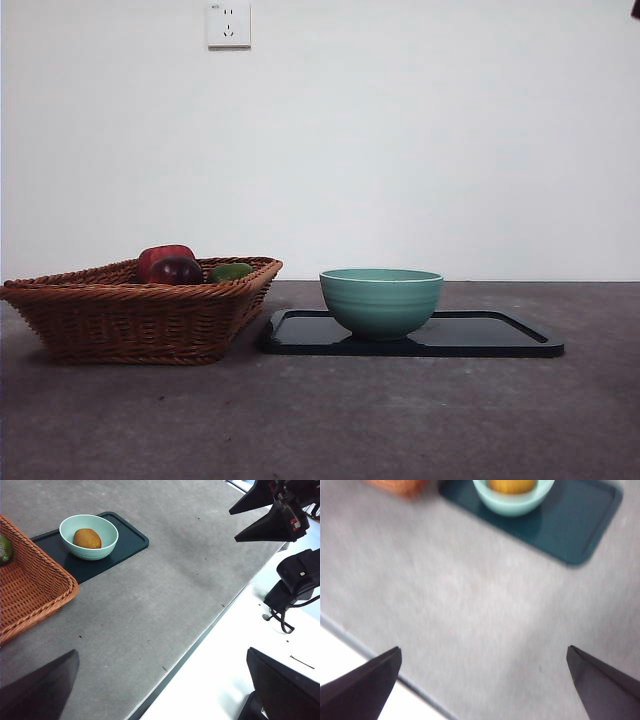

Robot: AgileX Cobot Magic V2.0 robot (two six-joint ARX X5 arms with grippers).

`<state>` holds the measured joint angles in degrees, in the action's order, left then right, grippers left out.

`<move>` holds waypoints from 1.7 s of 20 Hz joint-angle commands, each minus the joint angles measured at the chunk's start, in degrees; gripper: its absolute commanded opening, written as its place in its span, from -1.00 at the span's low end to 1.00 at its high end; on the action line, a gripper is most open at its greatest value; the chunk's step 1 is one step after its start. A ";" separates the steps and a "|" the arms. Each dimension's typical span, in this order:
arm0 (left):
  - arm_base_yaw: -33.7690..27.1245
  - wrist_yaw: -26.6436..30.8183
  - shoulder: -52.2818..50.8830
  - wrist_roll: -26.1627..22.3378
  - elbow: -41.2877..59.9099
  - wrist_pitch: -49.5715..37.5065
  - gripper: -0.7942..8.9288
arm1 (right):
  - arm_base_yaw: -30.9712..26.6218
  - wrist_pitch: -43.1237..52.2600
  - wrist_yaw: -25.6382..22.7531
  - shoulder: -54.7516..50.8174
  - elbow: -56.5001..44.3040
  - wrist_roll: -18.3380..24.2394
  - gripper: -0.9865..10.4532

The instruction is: Pick up the wifruite, put it on the bowl, pick up the plate, put it on desk

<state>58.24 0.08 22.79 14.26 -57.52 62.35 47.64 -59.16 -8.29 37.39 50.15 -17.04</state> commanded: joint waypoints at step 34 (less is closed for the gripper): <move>-5.53 0.11 48.50 2.47 -20.04 -11.37 0.38 | 0.61 4.96 -1.20 -9.18 -1.40 -0.94 0.27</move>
<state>52.38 0.10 69.84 18.09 -75.90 51.24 47.64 -54.76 -9.21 28.10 48.42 -17.04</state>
